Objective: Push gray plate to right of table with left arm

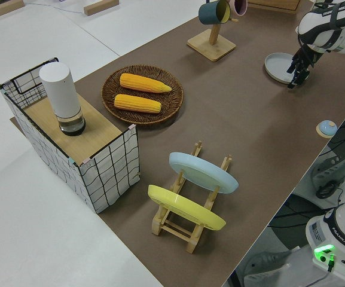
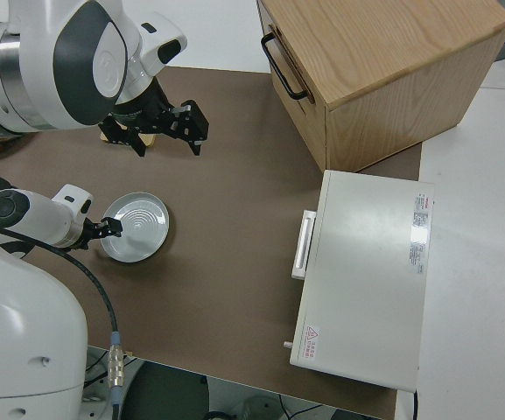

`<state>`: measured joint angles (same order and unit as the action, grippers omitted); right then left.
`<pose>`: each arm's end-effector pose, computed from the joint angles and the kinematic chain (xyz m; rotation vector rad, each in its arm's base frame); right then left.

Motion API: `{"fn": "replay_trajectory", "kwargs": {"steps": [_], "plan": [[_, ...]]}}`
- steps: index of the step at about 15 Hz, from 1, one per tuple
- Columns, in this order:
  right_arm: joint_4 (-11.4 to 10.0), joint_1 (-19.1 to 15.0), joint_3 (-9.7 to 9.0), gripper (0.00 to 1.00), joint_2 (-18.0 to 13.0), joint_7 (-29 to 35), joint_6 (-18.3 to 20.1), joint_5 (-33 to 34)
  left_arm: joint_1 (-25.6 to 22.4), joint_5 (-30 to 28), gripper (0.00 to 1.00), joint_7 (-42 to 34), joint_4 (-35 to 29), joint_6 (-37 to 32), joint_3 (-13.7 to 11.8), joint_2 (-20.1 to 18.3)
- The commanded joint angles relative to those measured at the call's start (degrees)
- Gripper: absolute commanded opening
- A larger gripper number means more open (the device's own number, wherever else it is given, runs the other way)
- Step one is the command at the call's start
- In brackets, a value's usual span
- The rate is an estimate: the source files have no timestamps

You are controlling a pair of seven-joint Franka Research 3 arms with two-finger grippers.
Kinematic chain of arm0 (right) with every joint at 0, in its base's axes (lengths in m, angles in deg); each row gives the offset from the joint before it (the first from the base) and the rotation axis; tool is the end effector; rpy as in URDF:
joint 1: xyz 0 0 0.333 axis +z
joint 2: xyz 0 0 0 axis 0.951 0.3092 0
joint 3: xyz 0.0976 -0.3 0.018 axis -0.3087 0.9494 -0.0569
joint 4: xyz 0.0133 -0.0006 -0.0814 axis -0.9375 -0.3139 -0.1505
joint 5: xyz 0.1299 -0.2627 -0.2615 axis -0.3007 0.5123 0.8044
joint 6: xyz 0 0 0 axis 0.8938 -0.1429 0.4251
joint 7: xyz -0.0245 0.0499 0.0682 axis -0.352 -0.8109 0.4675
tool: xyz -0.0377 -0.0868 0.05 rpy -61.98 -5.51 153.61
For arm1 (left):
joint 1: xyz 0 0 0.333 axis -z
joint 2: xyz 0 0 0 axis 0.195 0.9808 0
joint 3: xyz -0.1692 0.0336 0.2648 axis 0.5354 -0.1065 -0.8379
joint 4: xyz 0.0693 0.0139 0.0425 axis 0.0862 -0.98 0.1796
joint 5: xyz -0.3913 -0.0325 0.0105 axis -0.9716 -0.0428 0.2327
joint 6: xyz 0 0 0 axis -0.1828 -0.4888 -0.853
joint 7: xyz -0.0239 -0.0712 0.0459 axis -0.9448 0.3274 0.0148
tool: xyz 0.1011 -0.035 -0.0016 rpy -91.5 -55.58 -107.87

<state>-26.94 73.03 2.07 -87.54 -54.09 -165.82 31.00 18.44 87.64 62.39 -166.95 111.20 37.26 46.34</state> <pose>0.5261 0.0711 0.6596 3.1272 0.1833 -0.1163 0.3877 -0.4185 0.3059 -3.0204 -0.7559 -0.1906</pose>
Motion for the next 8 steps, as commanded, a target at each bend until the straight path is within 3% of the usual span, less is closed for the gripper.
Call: {"fn": "replay_trajectory", "kwargs": {"steps": [1,5,8], "plan": [[0.50,-1.13,-0.87,0.983,-0.17,0.74,0.89,-0.33,0.03,1.26,0.99,-0.74,4.01,-7.27,-0.82,-0.94],[0.50,-1.13,-0.96,0.983,-0.17,0.74,0.89,-0.33,-4.27,-1.01,0.99,-12.15,8.23,-15.89,-1.00,-3.49],[0.50,-1.13,-0.87,0.983,-0.17,0.74,0.89,-0.25,-8.22,-5.93,0.99,-20.93,12.44,-22.47,-1.43,-6.48]]}}
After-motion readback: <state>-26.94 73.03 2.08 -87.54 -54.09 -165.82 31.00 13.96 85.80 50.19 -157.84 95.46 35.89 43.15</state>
